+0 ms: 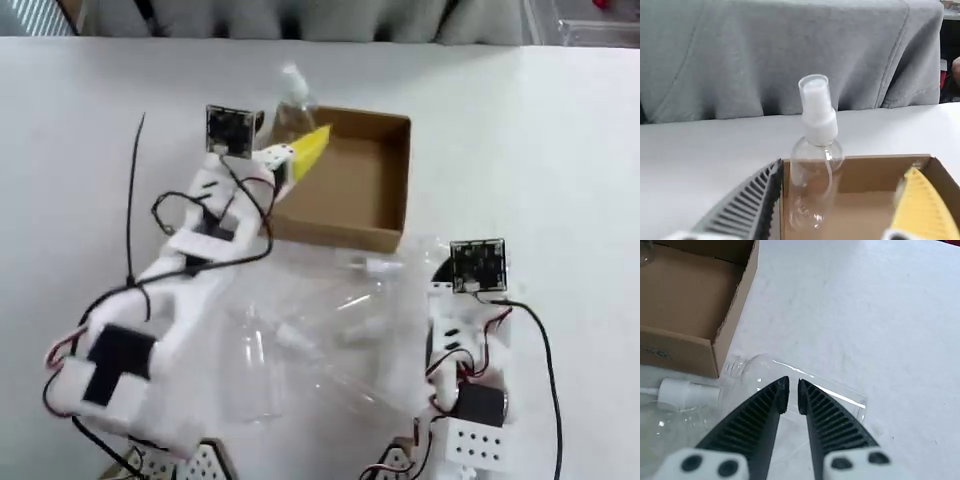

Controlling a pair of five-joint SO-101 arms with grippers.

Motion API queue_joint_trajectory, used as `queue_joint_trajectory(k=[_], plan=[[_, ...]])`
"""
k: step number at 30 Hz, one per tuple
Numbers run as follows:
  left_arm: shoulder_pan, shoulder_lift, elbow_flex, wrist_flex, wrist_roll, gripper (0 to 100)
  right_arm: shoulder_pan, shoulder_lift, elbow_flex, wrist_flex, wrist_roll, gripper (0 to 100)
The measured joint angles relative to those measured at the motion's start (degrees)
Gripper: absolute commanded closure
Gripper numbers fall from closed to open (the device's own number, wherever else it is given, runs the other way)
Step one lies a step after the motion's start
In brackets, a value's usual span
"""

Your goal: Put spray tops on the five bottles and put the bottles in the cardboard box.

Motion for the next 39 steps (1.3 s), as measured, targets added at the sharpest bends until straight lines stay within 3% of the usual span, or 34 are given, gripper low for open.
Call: queue_joint_trajectory(k=[12,25,31,35,39], plan=[[-2.3,-35.5,16.9,30.3,0.0,65,0.0,0.0,0.0,0.0,0.0,98.2],[-2.4,-76.2,17.8,86.9,0.0,65,0.0,0.0,0.0,0.0,0.0,98.2],[-2.4,-76.7,11.4,105.9,1.1,65,0.0,0.0,0.0,0.0,0.0,98.2],[-2.5,-67.6,4.5,117.0,5.3,65,0.0,0.0,0.0,0.0,0.0,98.2],[0.6,-55.7,1.6,123.0,11.2,65,0.0,0.0,0.0,0.0,0.0,98.2]])
